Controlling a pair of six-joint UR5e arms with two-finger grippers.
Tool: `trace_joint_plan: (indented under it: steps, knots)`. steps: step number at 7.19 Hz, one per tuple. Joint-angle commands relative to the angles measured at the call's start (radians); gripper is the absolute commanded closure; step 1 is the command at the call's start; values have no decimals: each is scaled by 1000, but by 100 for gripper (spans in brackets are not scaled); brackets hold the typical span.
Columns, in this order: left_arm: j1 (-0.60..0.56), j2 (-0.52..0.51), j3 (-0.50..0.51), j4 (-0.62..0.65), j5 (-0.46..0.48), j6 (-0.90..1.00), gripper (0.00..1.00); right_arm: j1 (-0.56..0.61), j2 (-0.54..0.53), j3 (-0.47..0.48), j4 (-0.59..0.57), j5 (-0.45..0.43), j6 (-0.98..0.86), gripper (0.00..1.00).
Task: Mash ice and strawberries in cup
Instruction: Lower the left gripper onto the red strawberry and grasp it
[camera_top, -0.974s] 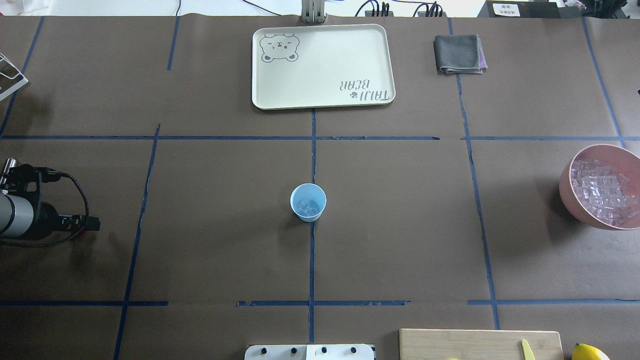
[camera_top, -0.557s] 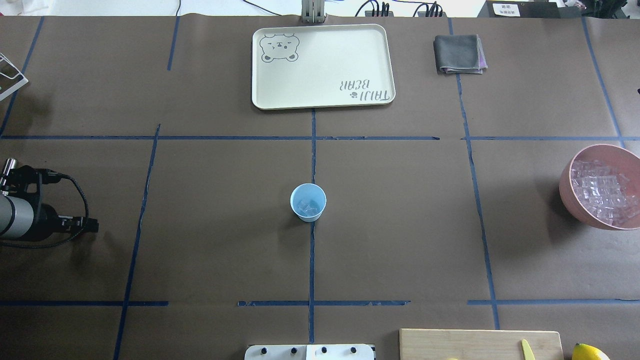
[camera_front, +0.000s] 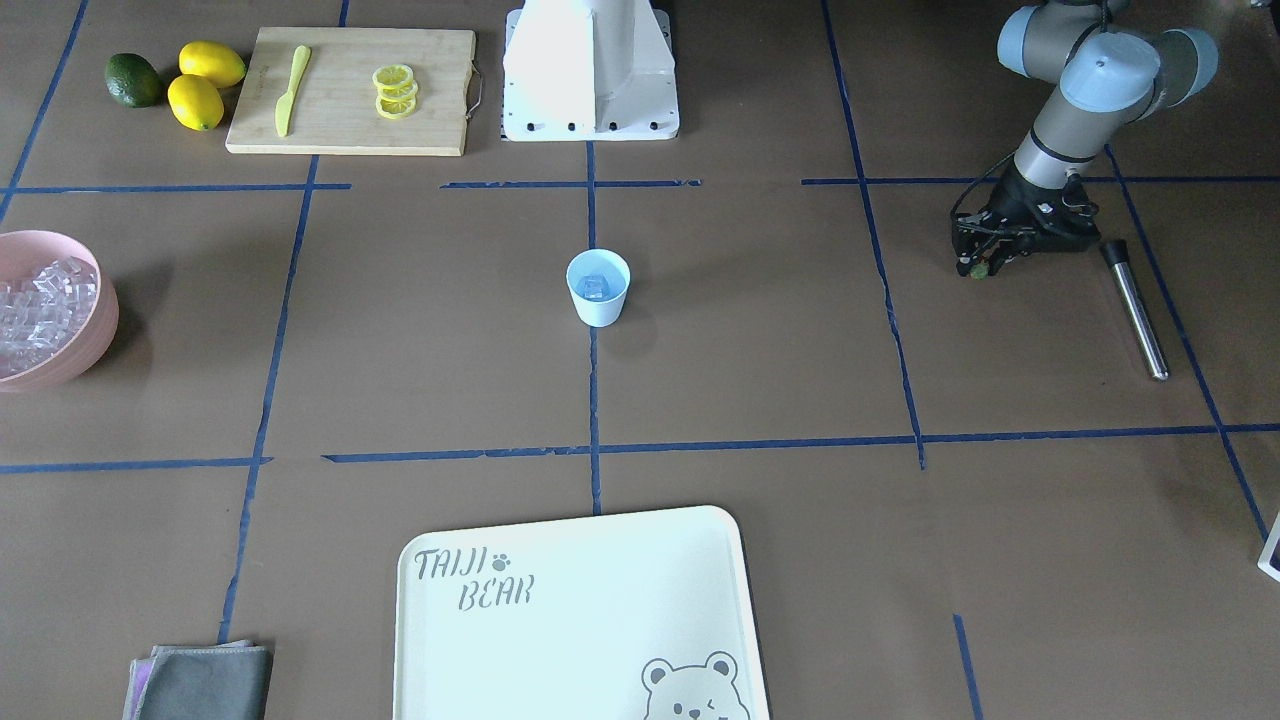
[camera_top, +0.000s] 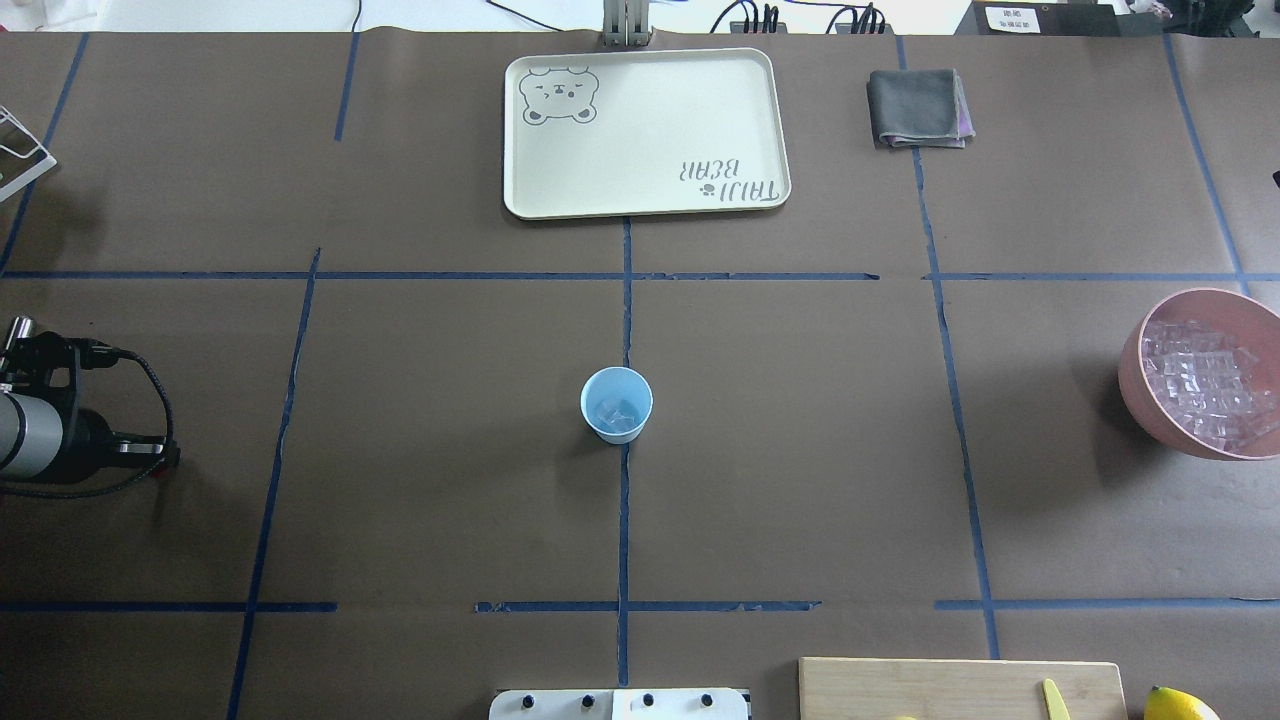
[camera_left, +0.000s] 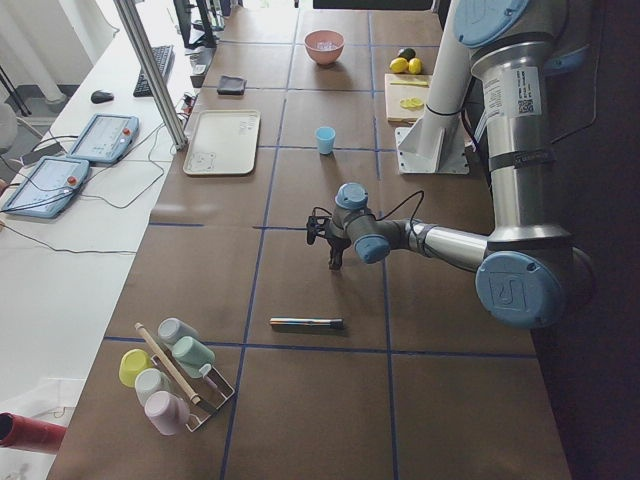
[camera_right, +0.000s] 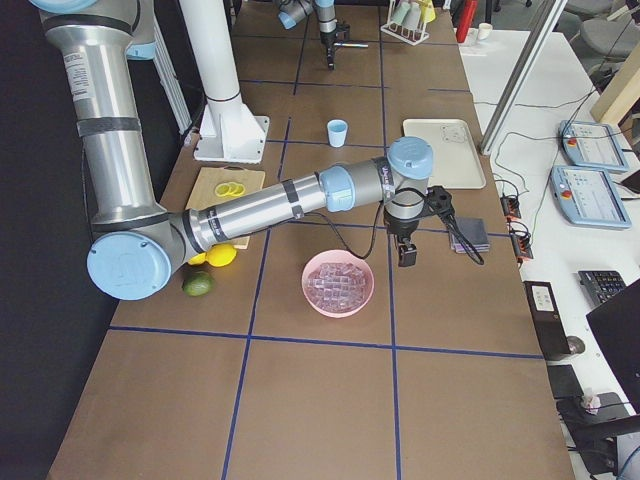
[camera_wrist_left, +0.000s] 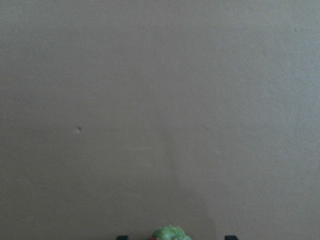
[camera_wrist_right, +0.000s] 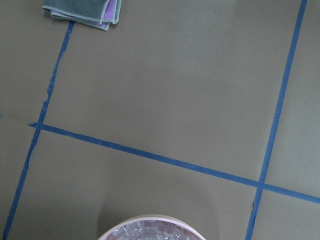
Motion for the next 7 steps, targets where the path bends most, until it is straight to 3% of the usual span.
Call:
trace_joint_plan:
  steps: [1,2,3,4,6,7]
  knots:
    - [-15,20,-84,15,-48,1,100,0,-10,0,0,2,0,1]
    - [-44,5,-178,129,-114,-1,100,0,-23,-6,0,8,-6,1]
    - [-58,-53,-269,326,-119,-1,100,11,-43,-15,2,38,-15,1]
    - [-60,-184,-311,510,-119,-9,100,24,-66,-31,21,46,-40,1]
    - [-55,-529,-304,862,-119,-44,100,95,-83,-167,154,87,-125,1]
    - [-51,-669,-235,895,-121,-152,100,115,-109,-188,172,88,-187,1]
